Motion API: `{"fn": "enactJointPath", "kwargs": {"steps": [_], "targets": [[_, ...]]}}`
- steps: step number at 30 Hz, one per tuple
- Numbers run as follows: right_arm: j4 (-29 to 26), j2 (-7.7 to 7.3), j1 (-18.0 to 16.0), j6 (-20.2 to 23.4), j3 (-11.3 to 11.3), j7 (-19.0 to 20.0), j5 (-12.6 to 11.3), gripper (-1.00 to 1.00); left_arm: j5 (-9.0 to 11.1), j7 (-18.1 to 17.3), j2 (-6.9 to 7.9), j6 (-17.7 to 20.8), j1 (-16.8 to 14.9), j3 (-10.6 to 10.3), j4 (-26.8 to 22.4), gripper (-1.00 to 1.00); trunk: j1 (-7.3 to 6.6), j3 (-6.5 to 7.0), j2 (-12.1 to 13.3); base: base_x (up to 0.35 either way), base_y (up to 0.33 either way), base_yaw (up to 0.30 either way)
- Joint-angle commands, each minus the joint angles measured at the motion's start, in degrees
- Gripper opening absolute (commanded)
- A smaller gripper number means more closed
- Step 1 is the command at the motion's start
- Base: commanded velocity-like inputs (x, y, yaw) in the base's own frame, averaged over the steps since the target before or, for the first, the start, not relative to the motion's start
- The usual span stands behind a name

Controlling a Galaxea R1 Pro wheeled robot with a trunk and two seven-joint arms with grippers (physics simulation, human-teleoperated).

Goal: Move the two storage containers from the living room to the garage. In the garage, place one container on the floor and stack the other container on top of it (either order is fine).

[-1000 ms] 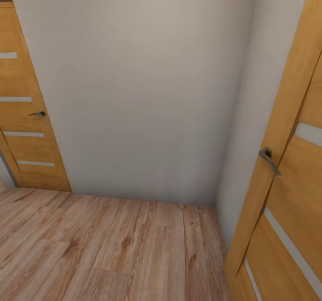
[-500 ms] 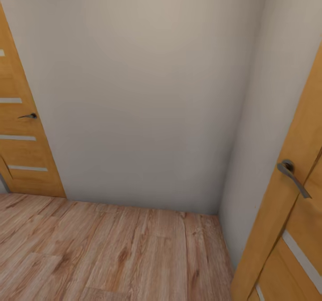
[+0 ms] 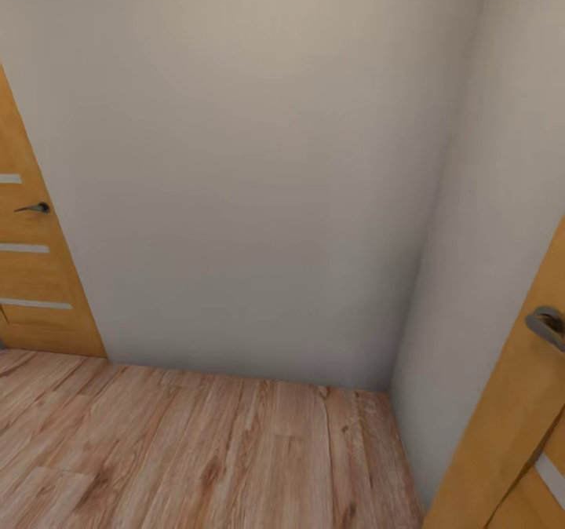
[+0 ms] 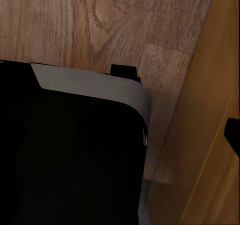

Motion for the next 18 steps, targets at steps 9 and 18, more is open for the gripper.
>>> {"fn": "enactJointPath", "kwargs": {"steps": [9, 18], "targets": [[0.2, 0.01, -0.1, -0.4, 0.5, 0.1, -0.6, 1.0, 0.1, 0.0, -0.02, -0.1, 0.0, 0.3, 0.0, 1.0, 0.02, -0.05, 0.0, 0.231, 0.0, 0.0], [0.2, -0.07, -0.1, -0.4, 0.5, 0.0, -0.6, 1.0, 0.1, 0.0, -0.02, -0.2, 0.0, 0.3, 0.0, 1.0, 0.02, -0.05, 0.0, 0.156, 0.0, 0.12]]}}
